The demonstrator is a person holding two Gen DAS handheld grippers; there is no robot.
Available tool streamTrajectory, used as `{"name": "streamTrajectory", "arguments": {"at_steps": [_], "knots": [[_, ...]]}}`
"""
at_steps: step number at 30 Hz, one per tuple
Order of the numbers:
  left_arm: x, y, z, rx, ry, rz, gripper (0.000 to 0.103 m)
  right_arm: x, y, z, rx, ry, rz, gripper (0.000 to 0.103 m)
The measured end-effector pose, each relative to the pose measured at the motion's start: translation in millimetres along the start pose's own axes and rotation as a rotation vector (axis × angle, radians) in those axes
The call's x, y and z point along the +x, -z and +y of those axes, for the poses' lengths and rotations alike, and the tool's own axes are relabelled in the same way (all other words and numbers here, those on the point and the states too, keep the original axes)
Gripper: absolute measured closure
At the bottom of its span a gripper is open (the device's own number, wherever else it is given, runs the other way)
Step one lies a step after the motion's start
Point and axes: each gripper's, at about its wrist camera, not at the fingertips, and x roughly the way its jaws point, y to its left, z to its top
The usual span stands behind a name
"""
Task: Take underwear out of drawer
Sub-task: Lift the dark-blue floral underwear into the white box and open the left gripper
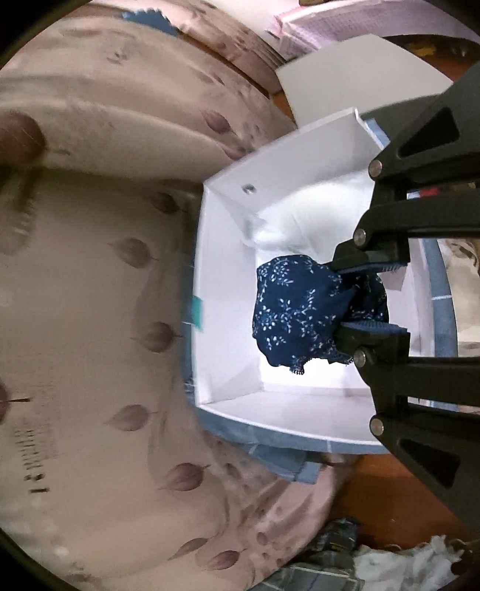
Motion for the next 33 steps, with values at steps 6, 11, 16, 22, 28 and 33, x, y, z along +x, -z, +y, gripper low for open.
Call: {"name": "streamTrajectory", "arguments": {"at_steps": [6, 11, 16, 22, 28, 33], "knots": [[37, 12, 5, -0.023, -0.049, 0.101, 0.082, 1, 0, 2, -0.007, -0.008, 0.001, 0.035], [47, 22, 13, -0.065, -0.070, 0.153, 0.082, 0, 0, 1, 0.002, -0.017, -0.003, 0.035], [52, 29, 16, -0.072, -0.093, 0.182, 0.081, 0, 1, 1, 0.001, -0.015, -0.005, 0.035], [51, 29, 20, -0.088, -0.103, 0.177, 0.075, 0, 1, 2, 0.000, -0.014, -0.008, 0.035], [44, 25, 20, -0.089, -0.086, 0.139, 0.054, 0, 0, 2, -0.001, -0.017, -0.006, 0.035], [25, 24, 15, -0.069, -0.079, 0.064, 0.054, 0, 1, 1, 0.000, -0.019, -0.008, 0.035]]}}
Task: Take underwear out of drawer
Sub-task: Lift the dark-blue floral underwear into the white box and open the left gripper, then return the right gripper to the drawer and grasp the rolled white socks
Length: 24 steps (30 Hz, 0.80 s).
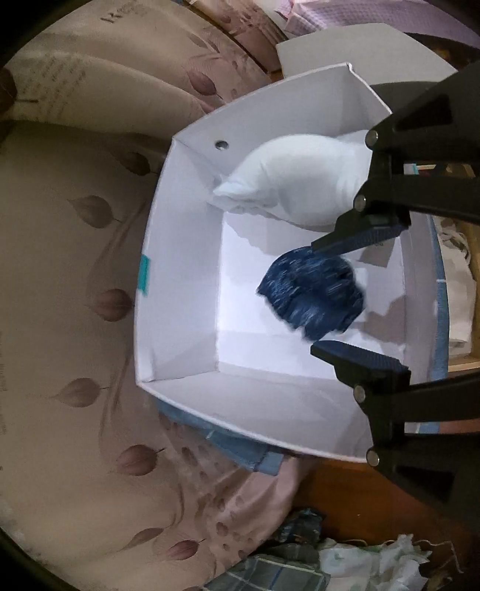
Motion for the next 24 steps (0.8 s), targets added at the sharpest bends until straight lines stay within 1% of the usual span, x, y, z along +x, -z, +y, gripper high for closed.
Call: {"name": "streamTrajectory", "arguments": {"at_steps": [5, 8, 11, 14, 16, 18, 20, 22, 24], "knots": [[-33, 11, -2, 0.013, 0.028, -0.069, 0.054, 0, -1, 0, 0.002, -0.005, 0.001, 0.035], [-55, 31, -4, 0.056, -0.001, -0.105, 0.054, 0, -2, 1, 0.000, -0.008, 0.004, 0.035], [-69, 55, -6, 0.096, -0.019, -0.113, 0.054, 0, -2, 1, -0.008, -0.005, 0.005, 0.035], [-73, 86, 0, 0.113, -0.027, -0.094, 0.054, 0, -2, 2, -0.014, -0.005, 0.010, 0.035], [-69, 105, 7, 0.098, -0.026, -0.074, 0.054, 1, -2, 4, -0.020, -0.003, 0.015, 0.035], [-60, 127, 15, 0.086, -0.027, -0.049, 0.054, 2, -2, 7, -0.035, 0.003, 0.023, 0.035], [-48, 144, 21, 0.067, -0.045, -0.020, 0.054, 4, -1, 9, -0.045, 0.013, 0.027, 0.036], [-29, 164, 28, 0.035, -0.056, 0.026, 0.054, 6, -1, 13, -0.063, 0.004, 0.046, 0.037], [-13, 182, 34, 0.009, -0.085, 0.053, 0.054, 7, -2, 18, -0.085, 0.005, 0.055, 0.039]]}}
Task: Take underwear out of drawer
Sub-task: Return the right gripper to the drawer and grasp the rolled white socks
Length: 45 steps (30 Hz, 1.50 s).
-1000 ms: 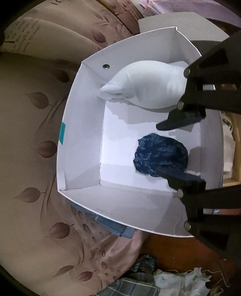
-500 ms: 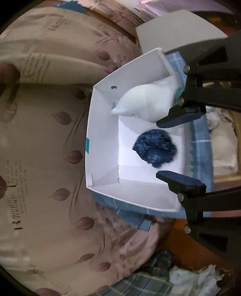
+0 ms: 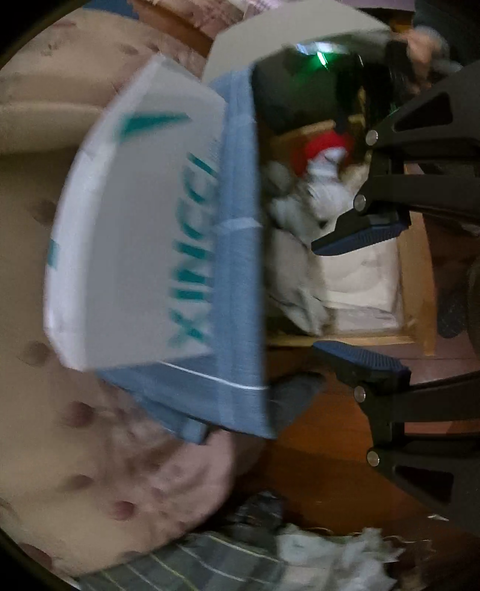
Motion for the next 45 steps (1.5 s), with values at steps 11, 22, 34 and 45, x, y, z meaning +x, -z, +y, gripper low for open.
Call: {"name": "streamTrajectory", "arguments": {"at_steps": [11, 22, 34, 45], "knots": [[51, 50, 20, -0.157, 0.022, 0.052, 0.054, 41, -29, 40, -0.154, 0.055, 0.086, 0.040], [72, 54, 34, -0.199, 0.057, 0.097, 0.054, 81, -46, 51, -0.239, 0.159, 0.168, 0.040], [84, 54, 29, -0.164, 0.070, 0.166, 0.054, 116, -57, 62, -0.305, 0.182, 0.265, 0.041], [93, 50, 10, -0.089, 0.056, 0.202, 0.054, 94, -49, 59, -0.260, 0.160, 0.186, 0.061]]}}
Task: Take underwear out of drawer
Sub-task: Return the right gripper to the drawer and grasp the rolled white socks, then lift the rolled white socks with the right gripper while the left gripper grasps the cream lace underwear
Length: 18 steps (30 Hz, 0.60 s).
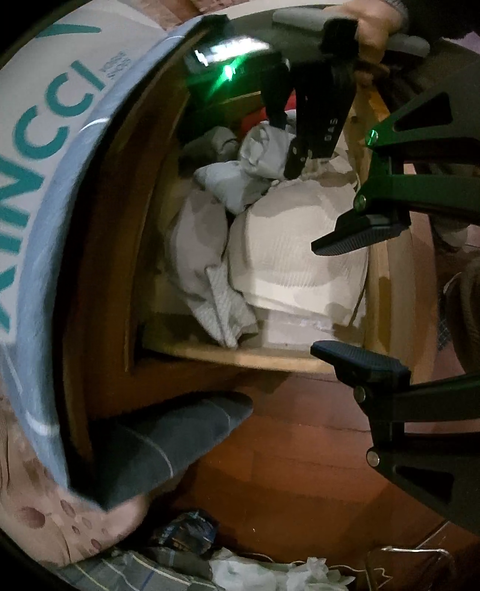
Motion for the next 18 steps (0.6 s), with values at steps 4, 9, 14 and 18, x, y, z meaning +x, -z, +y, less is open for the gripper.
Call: {"name": "streamTrajectory", "arguments": {"at_steps": [4, 9, 14, 18], "knots": [[9, -3, -14, 0.028, 0.013, 0.028, 0.054, -21, 8, -8, 0.048, -0.054, -0.045, 0.061], [18, -9, -26, 0.039, 0.040, 0.067, 0.054, -32, 26, -22, 0.103, -0.102, -0.058, 0.061], [20, -15, -31, 0.033, 0.034, 0.074, 0.054, -33, 35, -30, 0.163, -0.162, -0.049, 0.060], [20, -14, -35, 0.036, 0.022, 0.074, 0.054, -36, 37, -30, 0.189, -0.177, -0.049, 0.059]]}}
